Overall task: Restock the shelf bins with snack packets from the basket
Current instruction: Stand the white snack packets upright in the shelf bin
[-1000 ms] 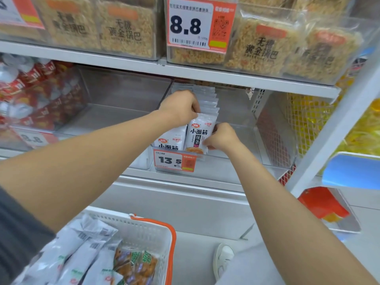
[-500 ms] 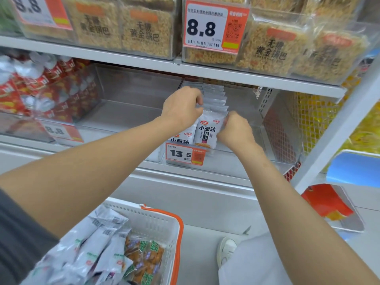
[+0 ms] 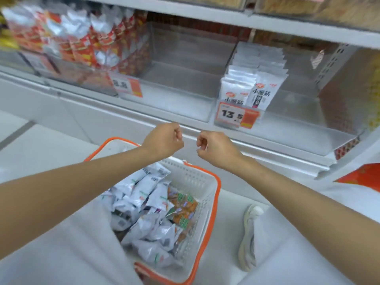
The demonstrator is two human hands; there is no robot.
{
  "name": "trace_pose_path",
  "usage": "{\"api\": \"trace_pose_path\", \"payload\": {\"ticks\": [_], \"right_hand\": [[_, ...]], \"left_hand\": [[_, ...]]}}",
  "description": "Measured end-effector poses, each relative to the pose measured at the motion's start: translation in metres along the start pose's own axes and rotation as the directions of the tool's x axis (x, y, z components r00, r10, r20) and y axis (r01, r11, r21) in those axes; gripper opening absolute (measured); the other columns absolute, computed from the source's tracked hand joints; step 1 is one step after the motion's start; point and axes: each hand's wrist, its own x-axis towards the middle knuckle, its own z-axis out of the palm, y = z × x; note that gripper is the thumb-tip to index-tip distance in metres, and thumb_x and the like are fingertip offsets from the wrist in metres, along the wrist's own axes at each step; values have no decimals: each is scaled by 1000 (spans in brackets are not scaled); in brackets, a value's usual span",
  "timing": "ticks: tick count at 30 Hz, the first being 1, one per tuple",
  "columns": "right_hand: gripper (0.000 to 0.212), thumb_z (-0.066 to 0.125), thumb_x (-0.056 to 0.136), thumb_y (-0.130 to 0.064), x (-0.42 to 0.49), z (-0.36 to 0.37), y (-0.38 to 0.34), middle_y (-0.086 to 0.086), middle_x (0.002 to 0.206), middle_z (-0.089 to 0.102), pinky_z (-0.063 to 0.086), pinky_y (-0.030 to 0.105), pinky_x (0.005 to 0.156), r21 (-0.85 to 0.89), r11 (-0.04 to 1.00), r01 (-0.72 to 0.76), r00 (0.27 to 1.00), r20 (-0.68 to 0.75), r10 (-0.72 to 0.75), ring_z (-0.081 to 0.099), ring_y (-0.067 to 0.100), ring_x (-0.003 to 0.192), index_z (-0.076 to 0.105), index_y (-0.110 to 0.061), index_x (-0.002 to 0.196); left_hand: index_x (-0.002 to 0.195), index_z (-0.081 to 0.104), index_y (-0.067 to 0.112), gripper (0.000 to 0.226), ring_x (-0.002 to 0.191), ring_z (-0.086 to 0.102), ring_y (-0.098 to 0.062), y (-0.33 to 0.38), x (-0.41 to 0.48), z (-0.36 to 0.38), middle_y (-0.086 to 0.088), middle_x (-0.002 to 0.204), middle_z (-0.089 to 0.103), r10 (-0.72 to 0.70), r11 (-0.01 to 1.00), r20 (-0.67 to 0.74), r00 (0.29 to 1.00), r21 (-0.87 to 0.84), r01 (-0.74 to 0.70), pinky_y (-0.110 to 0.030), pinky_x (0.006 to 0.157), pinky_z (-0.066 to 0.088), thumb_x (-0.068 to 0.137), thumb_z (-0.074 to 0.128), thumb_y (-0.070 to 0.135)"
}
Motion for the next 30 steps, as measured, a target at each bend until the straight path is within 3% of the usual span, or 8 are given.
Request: {"api": "trace_pose_path", "payload": {"ticks": [5, 8, 11, 15, 17, 23, 26, 30], "right_hand": [[16, 56, 86, -13, -1, 72, 9, 2, 97, 65, 52, 38, 77, -138, 990, 33, 950, 311, 11, 59, 26, 90, 59, -17, 101], [25, 55, 87, -10, -5, 104, 14, 2, 103, 66, 49, 32, 76, -204, 975, 84, 883, 468, 22, 60, 23, 95, 61, -15, 110], [25, 57, 85, -9, -7, 127, 17, 5, 102, 66, 54, 40, 79, -225, 972, 70, 838, 542, 65, 62, 24, 93, 62, -13, 109], [27, 57, 82, -7, -6, 144, 14, 11, 100, 67, 54, 44, 77, -216, 974, 64, 812, 578, 75, 62, 29, 91, 64, -6, 108], [26, 58, 84, -9, -6, 149, 12, 10, 99, 66, 54, 42, 77, -209, 975, 78, 805, 589, 62, 62, 28, 91, 64, -7, 108], [19, 60, 87, -15, -6, 148, 15, 6, 97, 65, 54, 42, 79, -172, 979, 108, 799, 601, 18, 61, 25, 90, 62, -13, 106], [21, 61, 87, -15, -6, 143, 18, 1, 98, 62, 53, 40, 82, -161, 982, 96, 803, 595, 19, 59, 22, 91, 61, -18, 108], [22, 59, 88, -15, -7, 134, 21, -1, 102, 63, 52, 36, 82, -154, 985, 73, 808, 589, 32, 58, 19, 90, 61, -20, 109]], "left_hand": [[73, 59, 25, 15, 81, 59, -15, -85, -24, 19, 16, 70, 53, -117, 977, 249, 962, 201, 66, -25, 81, 45, 80, 64, 13], [88, 65, 22, 5, 94, 59, -17, -122, -26, 29, 9, 88, 57, -250, 922, 349, 903, 370, 113, -31, 87, 49, 84, 64, 19], [106, 63, 16, 25, 103, 60, -22, -143, -25, 39, -2, 110, 63, -361, 841, 366, 858, 525, 129, -35, 87, 52, 83, 65, 24], [129, 40, 17, 70, 118, 47, -30, -173, -38, 53, -9, 129, 41, -483, 696, 383, 787, 714, 79, -42, 90, 47, 74, 79, 38], [136, 34, 19, 80, 119, 47, -31, -191, -48, 59, -10, 131, 37, -519, 675, 382, 765, 732, 92, -44, 91, 49, 72, 81, 32], [137, 27, 25, 74, 109, 47, -25, -204, -65, 63, -6, 123, 41, -340, 544, 316, 886, 834, -88, -35, 83, 48, 80, 67, 1], [140, 24, 21, 81, 108, 49, -25, -200, -67, 64, -8, 122, 42, -303, 551, 362, 882, 821, -148, -33, 83, 48, 76, 67, -5], [138, 35, 19, 72, 102, 58, -25, -182, -66, 65, -6, 112, 52, -215, 562, 465, 859, 778, -281, -39, 91, 47, 77, 57, -11]]}}
